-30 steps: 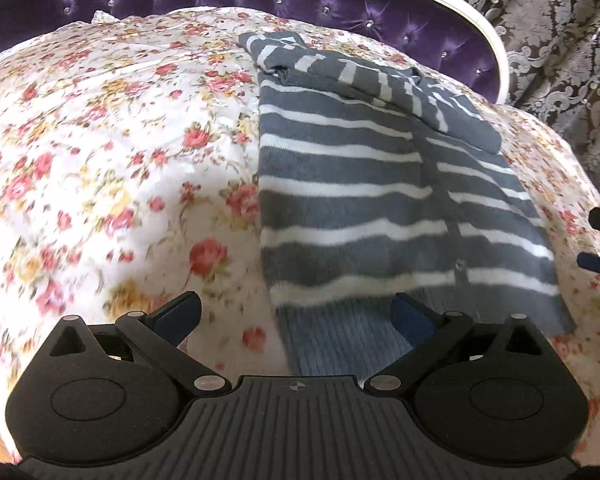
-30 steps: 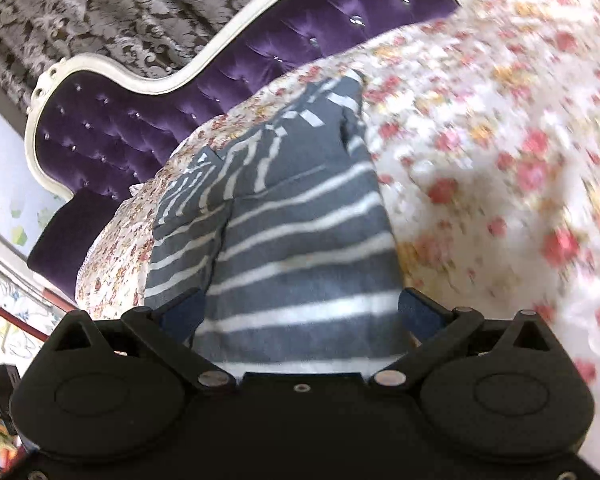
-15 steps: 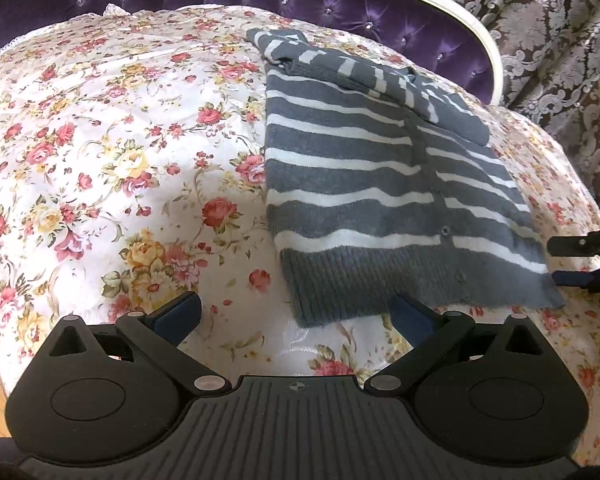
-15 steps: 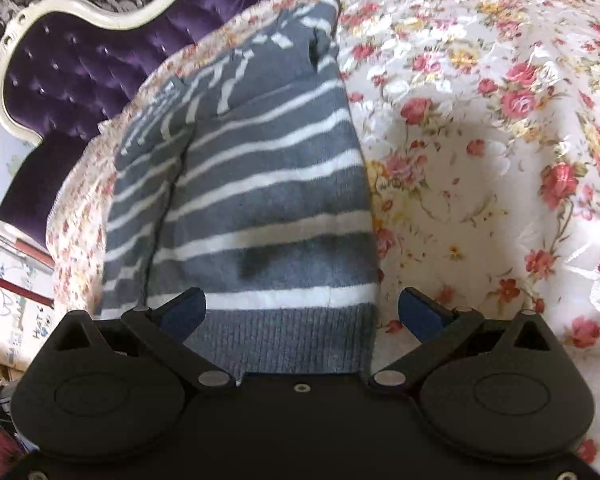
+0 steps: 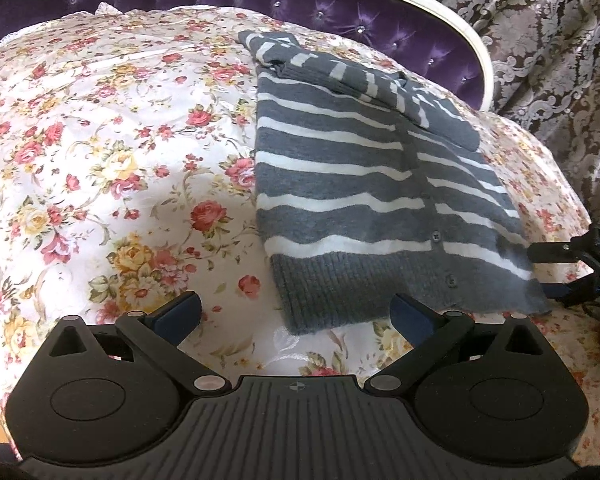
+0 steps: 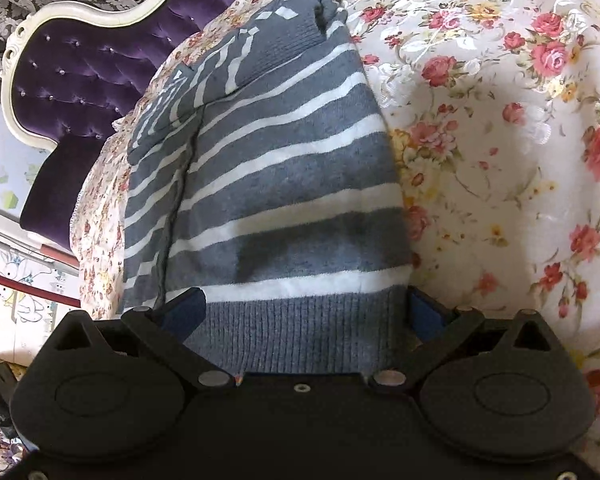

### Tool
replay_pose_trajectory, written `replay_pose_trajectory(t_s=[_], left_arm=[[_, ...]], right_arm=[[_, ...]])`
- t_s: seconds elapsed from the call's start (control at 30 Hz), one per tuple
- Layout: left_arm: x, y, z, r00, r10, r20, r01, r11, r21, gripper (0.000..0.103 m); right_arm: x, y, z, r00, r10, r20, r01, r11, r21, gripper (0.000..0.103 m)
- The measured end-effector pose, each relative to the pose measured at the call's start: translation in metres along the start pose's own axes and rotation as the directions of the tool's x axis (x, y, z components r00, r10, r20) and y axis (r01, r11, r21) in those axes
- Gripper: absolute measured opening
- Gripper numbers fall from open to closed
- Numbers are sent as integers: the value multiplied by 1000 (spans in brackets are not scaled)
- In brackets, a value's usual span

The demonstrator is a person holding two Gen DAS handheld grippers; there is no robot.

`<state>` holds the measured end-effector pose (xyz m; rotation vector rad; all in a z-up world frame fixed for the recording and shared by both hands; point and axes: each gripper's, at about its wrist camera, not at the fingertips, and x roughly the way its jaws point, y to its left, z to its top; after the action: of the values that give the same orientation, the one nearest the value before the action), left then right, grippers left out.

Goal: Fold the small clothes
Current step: 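Move both tools down to the ribbed hem of the folded cardigan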

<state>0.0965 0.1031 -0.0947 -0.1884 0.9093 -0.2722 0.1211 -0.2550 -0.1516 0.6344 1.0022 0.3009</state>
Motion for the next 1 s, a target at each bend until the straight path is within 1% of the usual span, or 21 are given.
replay_pose_trajectory(t_s=[0.27, 0.37, 0.47, 0.63, 0.7, 0.9, 1.0], left_arm=[[12, -10, 10, 1000, -30, -2, 30, 999, 18, 102], [14, -12, 13, 999, -46, -6, 46, 999, 7, 102], [15, -14, 14, 997, -78, -8, 78, 997, -10, 102], [12, -18, 12, 996, -92, -19, 92, 996, -11, 102], [11, -18, 11, 994, -110, -24, 109, 994, -21, 102], [12, -18, 14, 991, -129, -31, 127, 990, -53, 101], [15, -19, 17, 987, -157, -35, 155, 986, -68, 101]], right_arm=[[-2, -1, -3, 1000, 23, 16, -22, 1000, -3, 102], [-2, -1, -3, 999, 27, 20, -27, 1000, -2, 103], [-2, -1, -5, 999, 30, 23, -30, 1000, -7, 103], [-2, 1, -5, 999, 37, 25, -36, 999, -14, 102], [-2, 0, -5, 999, 42, 25, -42, 999, -11, 103], [-1, -2, -4, 998, 62, 25, -62, 998, -2, 103], [-2, -3, -4, 997, 71, 28, -71, 997, 7, 103]])
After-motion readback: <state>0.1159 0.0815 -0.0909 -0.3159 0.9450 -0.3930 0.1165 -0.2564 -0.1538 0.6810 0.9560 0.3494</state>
